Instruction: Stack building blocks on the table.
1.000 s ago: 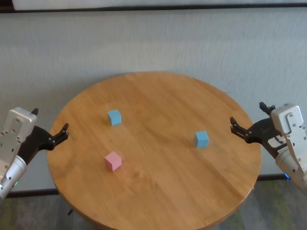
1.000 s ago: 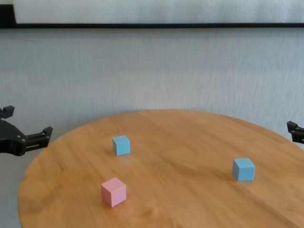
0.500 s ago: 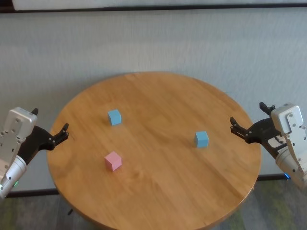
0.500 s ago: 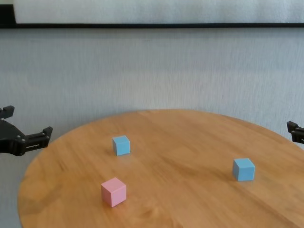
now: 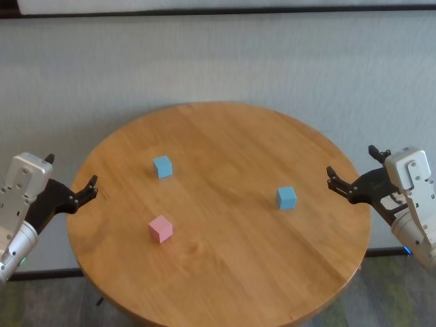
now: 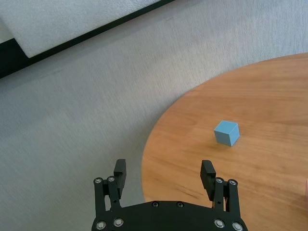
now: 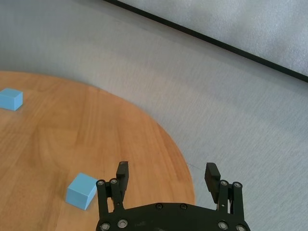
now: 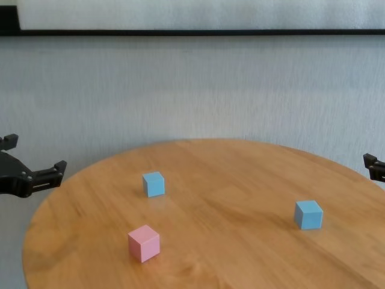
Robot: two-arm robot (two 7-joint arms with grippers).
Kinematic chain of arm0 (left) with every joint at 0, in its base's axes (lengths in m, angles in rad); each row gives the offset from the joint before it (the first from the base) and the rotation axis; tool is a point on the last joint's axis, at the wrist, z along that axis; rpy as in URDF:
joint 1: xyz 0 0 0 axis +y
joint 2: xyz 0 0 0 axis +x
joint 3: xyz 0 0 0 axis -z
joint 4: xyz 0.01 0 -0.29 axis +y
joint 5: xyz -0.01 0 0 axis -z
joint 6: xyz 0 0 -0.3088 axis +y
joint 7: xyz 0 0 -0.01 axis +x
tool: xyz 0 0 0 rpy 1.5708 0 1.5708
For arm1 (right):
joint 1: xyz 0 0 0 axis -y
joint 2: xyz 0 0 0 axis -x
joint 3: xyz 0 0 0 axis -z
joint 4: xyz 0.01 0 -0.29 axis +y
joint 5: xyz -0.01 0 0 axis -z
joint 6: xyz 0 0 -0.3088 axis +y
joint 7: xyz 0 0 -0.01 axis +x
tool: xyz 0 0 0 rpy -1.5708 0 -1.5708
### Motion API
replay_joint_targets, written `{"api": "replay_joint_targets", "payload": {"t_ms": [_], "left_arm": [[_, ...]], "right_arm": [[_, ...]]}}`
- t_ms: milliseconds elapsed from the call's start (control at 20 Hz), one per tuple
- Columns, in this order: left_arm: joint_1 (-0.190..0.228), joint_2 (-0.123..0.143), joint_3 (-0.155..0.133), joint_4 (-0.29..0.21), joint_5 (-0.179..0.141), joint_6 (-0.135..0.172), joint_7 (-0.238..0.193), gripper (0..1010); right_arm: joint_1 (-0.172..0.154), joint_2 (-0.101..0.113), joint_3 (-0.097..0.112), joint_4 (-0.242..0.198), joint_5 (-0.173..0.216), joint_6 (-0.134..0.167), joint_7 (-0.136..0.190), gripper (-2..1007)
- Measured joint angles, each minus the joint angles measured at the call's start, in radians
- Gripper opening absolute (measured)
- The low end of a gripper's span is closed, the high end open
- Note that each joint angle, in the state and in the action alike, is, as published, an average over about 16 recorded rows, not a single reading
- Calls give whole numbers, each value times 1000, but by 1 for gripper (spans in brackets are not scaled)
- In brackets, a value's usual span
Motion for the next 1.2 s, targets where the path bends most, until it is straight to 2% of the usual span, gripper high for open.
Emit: {"api": "replay_joint_targets", "payload": {"t_ms": [300,500,750,1000,1200], "left_arm": [[1,2,-1,-5,2,3,1,1002],[8,18,-3,-39,11,28,-3,1002],[28,54,-9,-129,23,93,-16,1001],[62,92,-17,-252,28,174,-41,1001],[84,107,-16,-341,18,231,-78,1002]], "right_arm": [[0,0,0,0,0,0,0,1001],[0,0,0,0,0,0,0,1000],[0,0,0,0,0,0,0,1001],[0,0,0,0,0,0,0,1001],[0,0,0,0,0,0,0,1001]]}}
